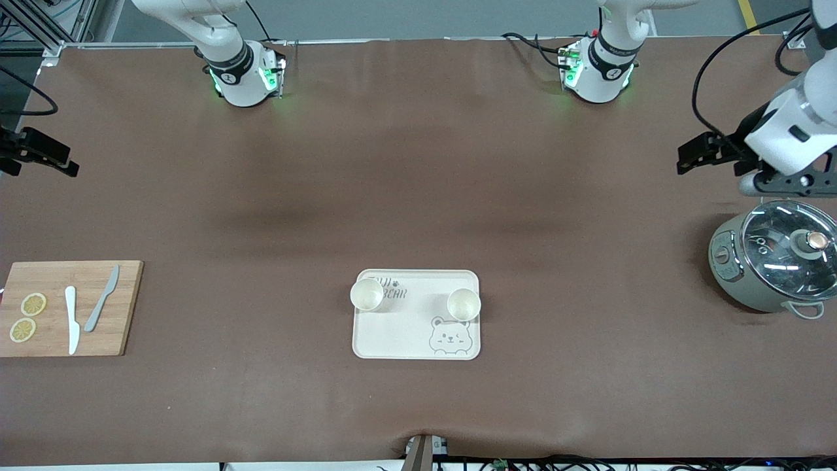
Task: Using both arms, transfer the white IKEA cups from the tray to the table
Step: 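Move the left gripper over the white cup on the tray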
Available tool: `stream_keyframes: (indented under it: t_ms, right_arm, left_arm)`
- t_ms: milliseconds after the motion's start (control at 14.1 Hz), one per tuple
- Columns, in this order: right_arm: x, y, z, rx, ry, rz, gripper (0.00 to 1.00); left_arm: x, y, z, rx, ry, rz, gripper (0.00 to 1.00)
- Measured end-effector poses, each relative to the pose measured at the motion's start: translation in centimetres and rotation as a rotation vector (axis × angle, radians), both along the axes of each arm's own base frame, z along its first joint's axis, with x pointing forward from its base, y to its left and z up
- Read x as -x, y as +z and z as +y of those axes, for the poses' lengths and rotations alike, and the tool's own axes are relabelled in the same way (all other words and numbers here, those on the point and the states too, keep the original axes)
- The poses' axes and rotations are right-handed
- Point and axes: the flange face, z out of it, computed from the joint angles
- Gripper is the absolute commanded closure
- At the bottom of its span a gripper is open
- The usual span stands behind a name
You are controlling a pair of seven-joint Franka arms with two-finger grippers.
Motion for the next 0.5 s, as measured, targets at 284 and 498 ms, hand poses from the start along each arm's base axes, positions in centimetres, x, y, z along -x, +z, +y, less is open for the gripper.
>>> stream_keyframes:
  t_ms: [284, 498]
  right_arm:
    - [0.0, 0.0, -0.2, 0.0, -0.003, -0.001, 0.0]
    - [0.0, 0.0, -0.2, 0.0, -0.004, -0.001, 0.0]
  left_arm:
    - [-2.0, -3.7, -4.0, 0.004, -0.015, 0.004, 0.0]
    - [-3.3, -6.5, -6.3, 0.008, -0.005, 0.0, 0.0]
